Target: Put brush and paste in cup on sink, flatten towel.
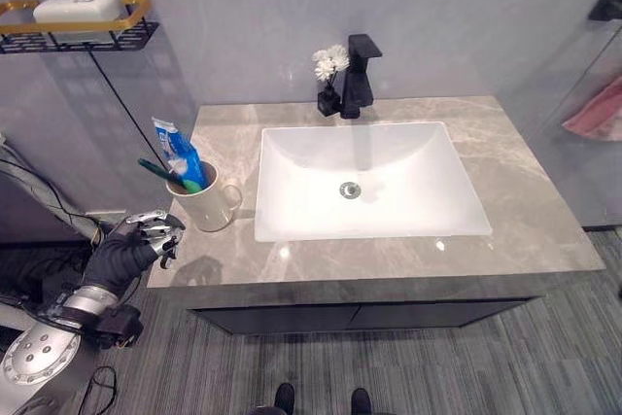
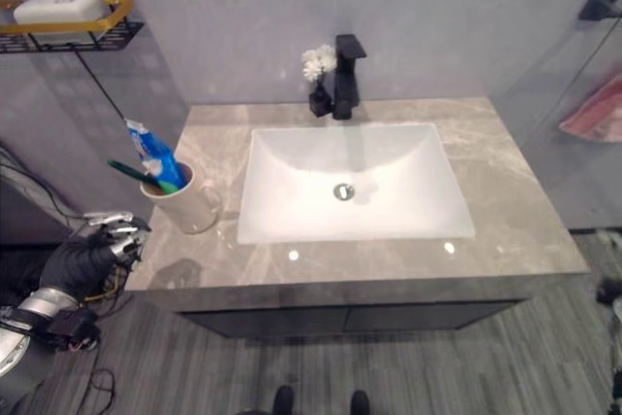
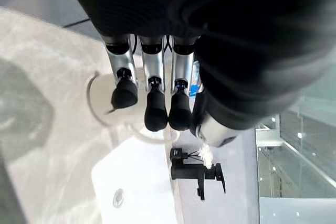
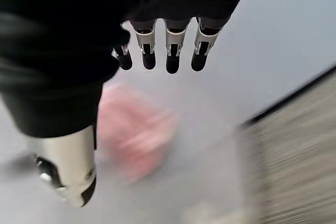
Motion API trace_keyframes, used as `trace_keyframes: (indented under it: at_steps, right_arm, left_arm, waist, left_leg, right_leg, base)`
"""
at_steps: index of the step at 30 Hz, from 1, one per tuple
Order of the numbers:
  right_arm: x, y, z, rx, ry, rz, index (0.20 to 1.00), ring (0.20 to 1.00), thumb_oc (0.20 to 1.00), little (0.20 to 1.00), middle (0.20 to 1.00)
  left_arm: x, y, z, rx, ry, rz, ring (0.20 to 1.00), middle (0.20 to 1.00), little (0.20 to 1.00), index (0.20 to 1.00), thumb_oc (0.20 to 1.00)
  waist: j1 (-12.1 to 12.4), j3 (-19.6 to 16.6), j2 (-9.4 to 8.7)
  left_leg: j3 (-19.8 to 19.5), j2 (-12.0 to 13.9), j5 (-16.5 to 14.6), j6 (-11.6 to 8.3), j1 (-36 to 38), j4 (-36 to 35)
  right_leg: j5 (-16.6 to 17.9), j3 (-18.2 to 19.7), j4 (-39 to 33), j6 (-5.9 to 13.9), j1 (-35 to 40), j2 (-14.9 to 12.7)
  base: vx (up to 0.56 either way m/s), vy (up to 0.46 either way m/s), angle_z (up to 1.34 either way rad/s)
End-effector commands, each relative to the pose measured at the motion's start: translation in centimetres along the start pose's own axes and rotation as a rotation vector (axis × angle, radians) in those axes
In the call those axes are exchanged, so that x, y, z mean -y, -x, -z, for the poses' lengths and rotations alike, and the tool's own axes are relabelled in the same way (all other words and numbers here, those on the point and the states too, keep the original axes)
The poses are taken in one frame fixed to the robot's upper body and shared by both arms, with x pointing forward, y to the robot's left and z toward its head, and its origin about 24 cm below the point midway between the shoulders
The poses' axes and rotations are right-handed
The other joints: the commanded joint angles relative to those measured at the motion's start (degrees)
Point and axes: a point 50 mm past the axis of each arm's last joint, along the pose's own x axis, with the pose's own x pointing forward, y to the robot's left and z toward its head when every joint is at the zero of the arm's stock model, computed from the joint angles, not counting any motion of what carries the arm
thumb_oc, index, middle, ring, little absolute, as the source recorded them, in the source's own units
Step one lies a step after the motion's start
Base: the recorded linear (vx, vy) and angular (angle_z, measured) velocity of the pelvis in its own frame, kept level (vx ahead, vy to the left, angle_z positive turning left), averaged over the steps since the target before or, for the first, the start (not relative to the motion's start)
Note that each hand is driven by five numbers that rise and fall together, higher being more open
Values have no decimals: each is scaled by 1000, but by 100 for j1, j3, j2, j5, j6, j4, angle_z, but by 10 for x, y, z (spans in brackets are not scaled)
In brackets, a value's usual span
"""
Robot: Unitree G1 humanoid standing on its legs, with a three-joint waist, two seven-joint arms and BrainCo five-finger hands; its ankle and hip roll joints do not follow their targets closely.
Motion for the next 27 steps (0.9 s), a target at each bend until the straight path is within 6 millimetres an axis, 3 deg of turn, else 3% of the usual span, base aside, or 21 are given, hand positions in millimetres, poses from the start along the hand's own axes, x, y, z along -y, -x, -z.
trace_keyframes:
  at_steps: [1, 2, 3, 5, 6, 7, 9, 10, 11, 12, 14, 16, 18, 27]
  right_arm:
    - [-16, 0, -9, 34, -28, -90, 1000, 1000, 1000, 1000, 1000]
    - [-16, 0, -9, 34, -28, -90, 1000, 1000, 1000, 1000, 1000]
    - [-19, 6, 18, -58, 18, -114, 1000, 1000, 1000, 1000, 1000]
    - [-24, 12, 39, -133, 38, -140, 1000, 1000, 1000, 1000, 1000]
    - [-30, 23, 65, -231, 76, -191, 1000, 1000, 1000, 1000, 1000]
    - [-30, 23, 64, -230, 76, -191, 1000, 1000, 1000, 1000, 1000]
    - [-41, 45, 104, -378, 168, -315, 1000, 1000, 1000, 1000, 1000]
    - [-40, 45, 105, -383, 149, -307, 1000, 1000, 1000, 1000, 1000]
    - [-54, 63, 124, -442, 222, -430, 1000, 1000, 1000, 1000, 1000]
    - [-61, 68, 126, -432, 238, -477, 1000, 1000, 1000, 1000, 1000]
    - [-80, 87, 136, -405, 448, -714, 1000, 1000, 1000, 1000, 1000]
    - [-85, 93, 141, -406, 516, -747, 1000, 1000, 1000, 1000, 1000]
    - [-100, 107, 144, -391, 492, -826, 1000, 1000, 1000, 1000, 1000]
    - [-129, 123, 134, -328, 414, -891, 1000, 1000, 1000, 1000, 1000]
  left_arm:
    - [11, 2, -4, 34, 86, 74, 200, 200, 200, 200, 200]
    - [11, 2, -3, 34, 86, 74, 200, 200, 200, 200, 200]
    - [10, 2, 0, 21, 76, 78, 200, 200, 200, 200, 200]
    - [12, 3, 2, 19, 56, 89, 200, 200, 200, 200, 200]
    - [13, 4, 8, -7, 48, 98, 200, 200, 200, 200, 200]
    - [13, 3, 8, -7, 48, 98, 200, 200, 200, 200, 200]
    - [14, 4, 14, -36, 50, 120, 200, 200, 200, 200, 200]
    - [14, 3, 15, -39, 45, 124, 200, 200, 200, 200, 200]
    - [14, 4, 15, -39, 17, 128, 200, 200, 200, 200, 200]
    - [13, 3, 14, -26, -10, 130, 200, 200, 200, 200, 200]
    - [11, 3, 15, -36, -65, 150, 200, 200, 200, 200, 200]
    - [9, 5, 19, -56, -62, 145, 200, 200, 200, 200, 200]
    - [8, 7, 20, -55, -67, 128, 200, 200, 200, 200, 200]
    - [-3, 7, 29, -86, -138, 63, 200, 200, 200, 200, 200]
  waist:
    - [29, -210, -14]
    - [28, -213, -13]
    - [25, -198, 7]
    - [27, -182, 26]
    - [21, -159, 41]
    - [19, -161, 42]
    - [28, -137, 68]
    - [29, -133, 77]
    - [48, -132, 90]
    - [49, -107, 93]
    - [69, -65, 99]
    - [82, -96, 89]
    - [105, -89, 88]
    - [166, 147, -56]
  left_leg:
    - [149, 281, -379, 57, 42, 9]
    - [148, 281, -380, 57, 42, 9]
    - [149, 279, -379, 50, 30, 9]
    - [142, 274, -370, 44, 18, 9]
    - [132, 272, -364, 39, 2, 9]
    - [131, 272, -364, 39, 1, 9]
    - [119, 262, -352, 33, -30, 9]
    - [110, 260, -351, 32, -40, 9]
    - [100, 257, -339, 27, -63, 9]
    - [97, 254, -328, 22, -86, 9]
    - [90, 255, -325, 13, -96, 9]
    - [73, 254, -316, 13, -134, 9]
    - [67, 261, -334, 26, -129, 9]
    - [55, 219, -460, 76, -317, 341]
  right_leg:
    - [-22, -274, -2, 313, -181, -199]
    - [-24, -275, -2, 313, -181, -199]
    - [-29, -287, -2, 313, -184, -202]
    - [-43, -306, -2, 314, -182, -204]
    - [-46, -319, -2, 314, -185, -209]
    - [-47, -320, -2, 314, -186, -210]
    - [-52, -350, -2, 309, -206, -215]
    - [-59, -373, -2, 308, -205, -216]
    - [-64, -394, -2, 304, -217, -222]
    - [-65, -404, -2, 304, -232, -221]
    - [-74, -418, -2, 294, -243, -222]
    - [-78, -439, -2, 290, -275, -229]
    - [-107, -449, -2, 278, -270, -220]
    - [-187, -441, -2, 187, -224, -232]
  base:
    - [0, 0, 0]
    - [0, 0, 0]
    - [0, 0, 0]
    - [0, 0, 0]
    - [1, -15, 4]
    - [-1, -12, 5]
    - [0, 0, 0]
    - [11, -12, 4]
    - [3, -9, 5]
    - [-2, -12, 6]
    - [-5, -12, 4]
    - [28, -17, 5]
    - [56, -24, 2]
    - [32, -13, 5]
